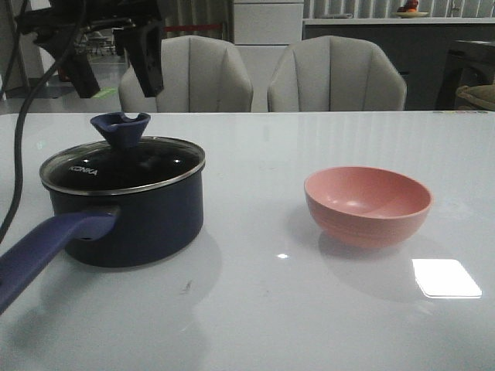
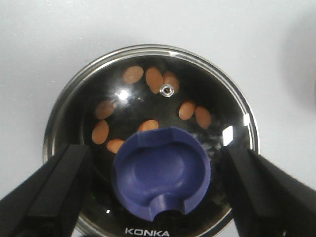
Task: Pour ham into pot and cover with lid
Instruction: 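Open the left gripper and raise it away from the lid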
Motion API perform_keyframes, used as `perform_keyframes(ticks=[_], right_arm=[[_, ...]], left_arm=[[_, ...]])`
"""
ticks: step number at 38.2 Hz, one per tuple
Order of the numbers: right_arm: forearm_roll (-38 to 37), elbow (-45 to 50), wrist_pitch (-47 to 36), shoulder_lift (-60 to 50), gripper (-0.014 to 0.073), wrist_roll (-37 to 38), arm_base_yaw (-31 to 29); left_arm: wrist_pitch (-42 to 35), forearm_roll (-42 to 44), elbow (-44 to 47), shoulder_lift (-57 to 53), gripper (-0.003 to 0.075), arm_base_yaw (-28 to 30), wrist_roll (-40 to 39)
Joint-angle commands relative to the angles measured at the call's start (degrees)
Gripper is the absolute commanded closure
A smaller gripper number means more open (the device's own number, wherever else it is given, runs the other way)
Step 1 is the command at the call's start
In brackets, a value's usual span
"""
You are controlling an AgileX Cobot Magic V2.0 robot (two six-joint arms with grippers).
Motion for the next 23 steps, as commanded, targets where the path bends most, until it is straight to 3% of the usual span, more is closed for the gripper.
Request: perform_keyframes(ticks=[1, 11, 23], right_arm=[[0.0, -1.6, -4.4, 0.3, 0.0435, -0.4, 0.2], [0.0, -1.6, -4.4, 0.3, 0.0435, -0.4, 0.2], [0.0, -1.6, -4.4, 0.3, 0.0435, -0.4, 0.2]], left_arm=[[1.7, -0.3, -1.5, -6.4, 0.0169, -0.5, 0.0], [0.2, 2.4, 4.9, -18.4, 0.0169, -0.5, 0.0], [-13.1, 2.3, 26.7, -40.5, 0.0169, -0.5, 0.0]])
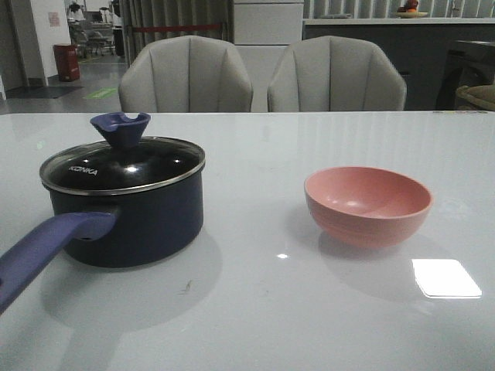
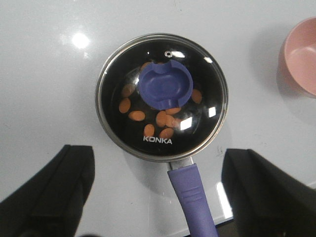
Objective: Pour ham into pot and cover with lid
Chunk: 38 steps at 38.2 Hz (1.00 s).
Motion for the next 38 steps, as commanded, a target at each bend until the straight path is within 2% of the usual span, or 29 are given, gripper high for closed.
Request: perform_keyframes(ticks=[1, 12, 16, 24, 32, 33, 35, 38], right_arm=[[0.0, -1.6, -4.4, 0.4, 0.0435, -0.4, 0.2], [0.0, -1.6, -4.4, 0.4, 0.0435, -0.4, 0.2], [0.0, -1.6, -4.4, 0.4, 0.0435, -0.4, 0.2], [0.0, -1.6, -4.4, 0.4, 0.0435, -0.4, 0.2], [0.0, -1.6, -4.4, 0.4, 0.0435, -0.4, 0.2], [0.0, -1.6, -4.4, 0.4, 0.0435, -0.4, 0.2], [0.0, -1.6, -4.4, 0.4, 0.0435, -0.4, 0.2], [0.0, -1.6, -4.4, 0.4, 0.0435, -0.4, 0.2]], left_arm=[[-7.8, -0.2, 6.1, -9.4, 0.0169, -0.5, 0.0], [-27.9, -0.8, 31.4, -34.2, 0.0169, -0.5, 0.0], [-32.4, -0.7, 40.0, -44.4, 0.0169, -0.5, 0.0], [-34.1, -0.7, 52.7, -63.4, 0.0169, -0.5, 0.0], [-36.3, 0.1, 61.0, -76.1, 0.018, -0.5, 0.0], [-37.4, 0.0, 61.4, -77.0, 0.0194, -0.5, 0.0], [-39.2, 0.3, 62.2, -78.0, 0.0269, -0.5, 0.0], [-40.2, 0.8, 62.3, -78.3, 0.048, -0.5, 0.0]])
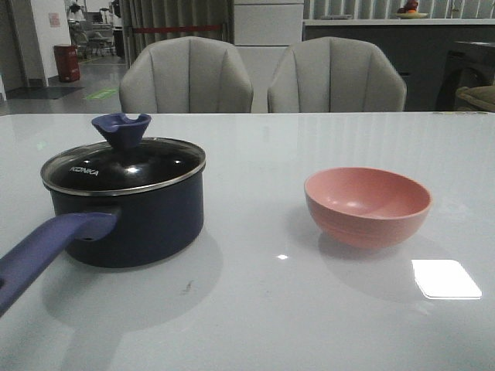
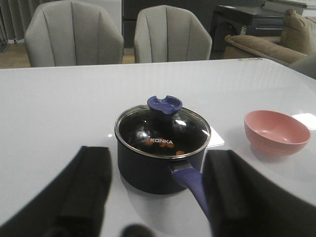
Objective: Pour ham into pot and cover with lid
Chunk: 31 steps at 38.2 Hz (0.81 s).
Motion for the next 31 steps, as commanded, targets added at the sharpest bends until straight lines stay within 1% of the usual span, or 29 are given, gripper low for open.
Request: perform_keyframes(ticks=[1, 2, 3, 5, 31], right_arm=[[0.0, -1.6, -4.4, 0.4, 0.0435, -0.4, 0.2], [0.0, -1.6, -4.4, 0.4, 0.0435, -0.4, 0.2], [0.0, -1.6, -4.4, 0.4, 0.0435, -0.4, 0.2], [0.0, -1.6, -4.4, 0.4, 0.0435, -0.4, 0.2], [0.0, -1.6, -4.4, 0.4, 0.0435, -0.4, 0.2]], left_arm=[[-6.3, 0.2, -1.2, -1.0, 0.0549, -0.5, 0.0], [-6.3, 0.2, -1.2, -1.0, 0.0624, -0.5, 0.0], [-6.3, 0.3, -1.2, -1.0, 0.0601, -0.5, 0.0], [-6.2, 0.3, -1.2, -1.0, 0.058, -0.5, 0.0], [-6.1, 0.3, -1.2, -1.0, 0.0589, -0.5, 0.0]])
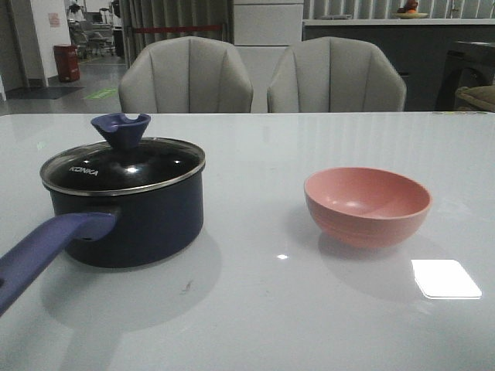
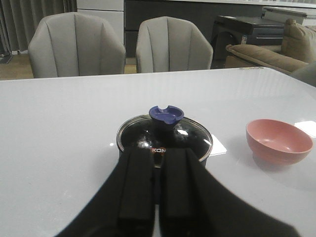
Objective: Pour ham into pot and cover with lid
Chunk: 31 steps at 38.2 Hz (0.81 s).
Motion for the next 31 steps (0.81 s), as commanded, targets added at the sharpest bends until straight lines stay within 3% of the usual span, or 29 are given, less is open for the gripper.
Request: perform_keyframes(ticks=[1, 6, 16, 31], right_arm=[[0.0, -1.6, -4.4, 0.4, 0.0435, -0.4, 0.2], [0.0, -1.6, -4.4, 0.4, 0.0435, -0.4, 0.2], [0.0, -1.6, -4.4, 0.4, 0.0435, -0.4, 0.2], [0.0, -1.6, -4.4, 0.4, 0.0435, -0.4, 0.2]], left_arm=[[-4.5, -0.3, -1.3, -1.0, 0.0589, -0.5, 0.0], [-12.6, -0.3, 2.1, -1.0, 0.0589, 2.6, 0.0], [-29.1, -0.2, 17.0, -1.0, 0.0589, 17.3, 0.0], [-29.1, 2.9, 20.2, -1.0, 0.0589, 18.6, 0.0]])
